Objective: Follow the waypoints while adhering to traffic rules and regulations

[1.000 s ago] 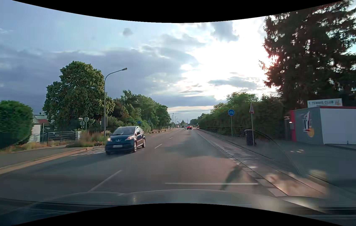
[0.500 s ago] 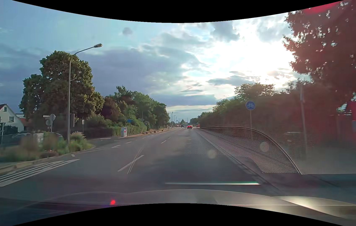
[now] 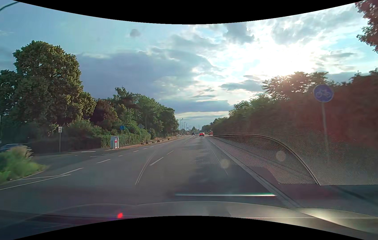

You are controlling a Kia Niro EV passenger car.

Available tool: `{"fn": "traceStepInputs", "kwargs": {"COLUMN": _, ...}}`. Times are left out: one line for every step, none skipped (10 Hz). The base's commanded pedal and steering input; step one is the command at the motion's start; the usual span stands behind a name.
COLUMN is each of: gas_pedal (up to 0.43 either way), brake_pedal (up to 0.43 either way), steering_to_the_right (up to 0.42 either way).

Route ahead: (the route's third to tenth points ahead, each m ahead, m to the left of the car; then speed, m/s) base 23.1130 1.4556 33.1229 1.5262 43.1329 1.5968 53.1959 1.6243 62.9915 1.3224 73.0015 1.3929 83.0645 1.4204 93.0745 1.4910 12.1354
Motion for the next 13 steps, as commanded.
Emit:
{"fn": "traceStepInputs", "kwargs": {"gas_pedal": 0.087, "brake_pedal": 0.000, "steering_to_the_right": -0.003}}
{"fn": "traceStepInputs", "kwargs": {"gas_pedal": 0.087, "brake_pedal": 0.000, "steering_to_the_right": -0.003}}
{"fn": "traceStepInputs", "kwargs": {"gas_pedal": 0.087, "brake_pedal": 0.000, "steering_to_the_right": -0.003}}
{"fn": "traceStepInputs", "kwargs": {"gas_pedal": 0.087, "brake_pedal": 0.000, "steering_to_the_right": -0.003}}
{"fn": "traceStepInputs", "kwargs": {"gas_pedal": 0.087, "brake_pedal": 0.000, "steering_to_the_right": -0.003}}
{"fn": "traceStepInputs", "kwargs": {"gas_pedal": 0.087, "brake_pedal": 0.000, "steering_to_the_right": -0.003}}
{"fn": "traceStepInputs", "kwargs": {"gas_pedal": 0.087, "brake_pedal": 0.000, "steering_to_the_right": -0.003}}
{"fn": "traceStepInputs", "kwargs": {"gas_pedal": 0.087, "brake_pedal": 0.000, "steering_to_the_right": -0.003}}
{"fn": "traceStepInputs", "kwargs": {"gas_pedal": 0.087, "brake_pedal": 0.000, "steering_to_the_right": -0.003}}
{"fn": "traceStepInputs", "kwargs": {"gas_pedal": 0.087, "brake_pedal": 0.000, "steering_to_the_right": -0.003}}
{"fn": "traceStepInputs", "kwargs": {"gas_pedal": 0.087, "brake_pedal": 0.000, "steering_to_the_right": -0.003}}
{"fn": "traceStepInputs", "kwargs": {"gas_pedal": 0.087, "brake_pedal": 0.000, "steering_to_the_right": -0.004}}
{"fn": "traceStepInputs", "kwargs": {"gas_pedal": 0.087, "brake_pedal": 0.000, "steering_to_the_right": -0.004}}
